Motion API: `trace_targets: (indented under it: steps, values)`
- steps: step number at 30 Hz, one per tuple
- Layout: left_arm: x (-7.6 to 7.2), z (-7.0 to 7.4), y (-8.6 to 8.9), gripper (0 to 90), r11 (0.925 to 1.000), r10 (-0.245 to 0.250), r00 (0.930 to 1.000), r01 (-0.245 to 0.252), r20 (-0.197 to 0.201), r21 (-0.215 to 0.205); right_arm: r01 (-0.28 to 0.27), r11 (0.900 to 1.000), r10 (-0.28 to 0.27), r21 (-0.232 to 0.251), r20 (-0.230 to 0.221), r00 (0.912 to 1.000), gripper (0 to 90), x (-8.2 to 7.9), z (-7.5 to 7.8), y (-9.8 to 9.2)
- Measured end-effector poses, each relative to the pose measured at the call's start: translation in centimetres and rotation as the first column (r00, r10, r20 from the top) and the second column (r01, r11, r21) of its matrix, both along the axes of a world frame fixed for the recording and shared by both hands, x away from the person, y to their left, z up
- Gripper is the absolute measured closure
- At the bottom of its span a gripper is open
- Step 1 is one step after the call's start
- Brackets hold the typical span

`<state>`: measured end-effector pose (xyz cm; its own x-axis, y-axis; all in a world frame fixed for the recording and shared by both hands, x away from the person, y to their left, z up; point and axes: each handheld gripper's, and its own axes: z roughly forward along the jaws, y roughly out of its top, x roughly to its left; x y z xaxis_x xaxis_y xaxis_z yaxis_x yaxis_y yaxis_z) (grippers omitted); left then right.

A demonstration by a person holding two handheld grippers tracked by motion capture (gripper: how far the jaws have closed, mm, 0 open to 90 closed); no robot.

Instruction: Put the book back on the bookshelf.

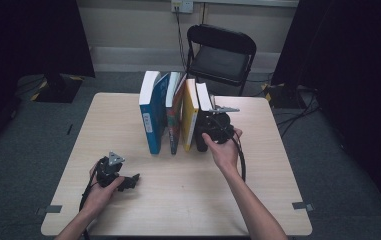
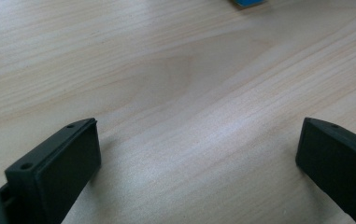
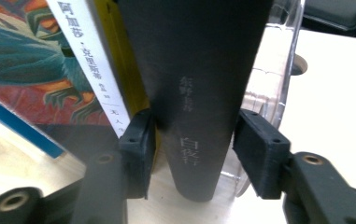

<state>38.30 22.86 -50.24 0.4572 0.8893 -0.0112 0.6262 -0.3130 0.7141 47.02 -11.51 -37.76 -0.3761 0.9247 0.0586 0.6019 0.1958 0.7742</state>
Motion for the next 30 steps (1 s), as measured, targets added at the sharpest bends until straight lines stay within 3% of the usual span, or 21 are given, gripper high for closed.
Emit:
trace_targets:
  steps: [18, 30]
  values:
    - [0.3, 0.0, -0.2, 0.0, 1.0000, 0.000, 1.0000, 0.000, 0.001, -0.002, 0.001, 0.997, 0.002, -0.080, 0.037, 0.9993, 49.0, 0.1, 1.1, 2.5]
    - [0.3, 0.0, -0.2, 0.0, 1.0000, 0.001, 1.0000, -0.001, 0.001, 0.000, -0.029, 0.999, 0.032, -0.043, 0.052, 0.9981, 47.7, 0.0, 0.5, 1.6]
